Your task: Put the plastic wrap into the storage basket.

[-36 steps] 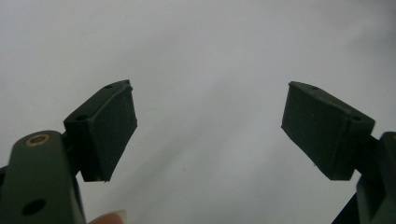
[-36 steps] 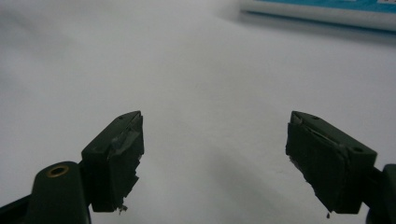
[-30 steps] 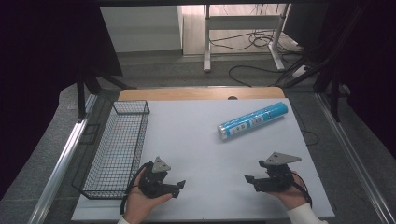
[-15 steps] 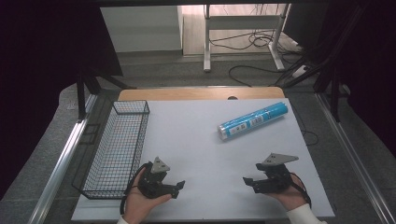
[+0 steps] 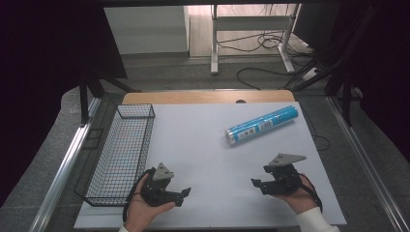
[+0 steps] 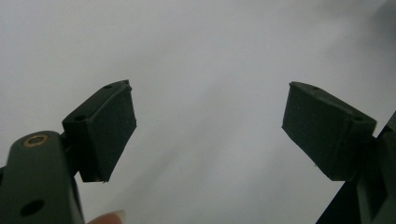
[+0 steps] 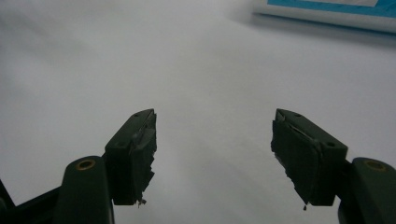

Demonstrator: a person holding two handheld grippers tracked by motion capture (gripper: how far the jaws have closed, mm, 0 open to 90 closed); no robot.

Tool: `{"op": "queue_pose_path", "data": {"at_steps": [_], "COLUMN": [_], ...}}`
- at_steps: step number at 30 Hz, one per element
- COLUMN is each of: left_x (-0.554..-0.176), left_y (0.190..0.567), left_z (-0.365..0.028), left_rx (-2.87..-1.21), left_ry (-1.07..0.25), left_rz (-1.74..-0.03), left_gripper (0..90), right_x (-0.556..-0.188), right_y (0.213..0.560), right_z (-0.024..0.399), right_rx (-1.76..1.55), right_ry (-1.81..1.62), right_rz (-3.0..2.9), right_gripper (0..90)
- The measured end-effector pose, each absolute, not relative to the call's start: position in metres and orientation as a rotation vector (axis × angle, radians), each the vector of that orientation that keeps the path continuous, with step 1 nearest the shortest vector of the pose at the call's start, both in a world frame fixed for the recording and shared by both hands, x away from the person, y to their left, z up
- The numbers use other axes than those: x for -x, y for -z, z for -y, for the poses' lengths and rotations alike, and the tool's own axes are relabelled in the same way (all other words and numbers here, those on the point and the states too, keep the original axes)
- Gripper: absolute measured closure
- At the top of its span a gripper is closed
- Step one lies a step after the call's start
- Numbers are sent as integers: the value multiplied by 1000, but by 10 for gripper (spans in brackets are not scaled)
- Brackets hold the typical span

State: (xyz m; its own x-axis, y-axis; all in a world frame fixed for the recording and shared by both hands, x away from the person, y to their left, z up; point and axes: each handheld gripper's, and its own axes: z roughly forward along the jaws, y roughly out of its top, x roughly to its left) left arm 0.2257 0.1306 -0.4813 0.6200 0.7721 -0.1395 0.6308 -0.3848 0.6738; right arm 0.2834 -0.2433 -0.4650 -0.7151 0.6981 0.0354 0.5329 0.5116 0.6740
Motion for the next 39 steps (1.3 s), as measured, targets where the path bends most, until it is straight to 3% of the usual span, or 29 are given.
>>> {"op": "queue_pose_path", "data": {"at_steps": [11,30,36,39], "left_x": [-226,-225,-225,-226], "left_y": [481,484,486,487], "left_z": [-129,-137,-140,-141], "left_rx": [-2145,-2107,-2112,-2113], "left_ry": [-256,-279,-281,-283], "left_rz": [-1096,-1140,-1147,-1154], "left_gripper": [168,163,163,163], "right_x": [-304,-390,-418,-433], "right_y": [441,415,423,425], "right_z": [253,301,315,324], "right_rx": [-1045,-1184,-1244,-1247], "right_ry": [-967,-898,-845,-815], "right_rz": [-2515,-2444,-2428,-2418], "right_gripper": [329,336,423,523]}}
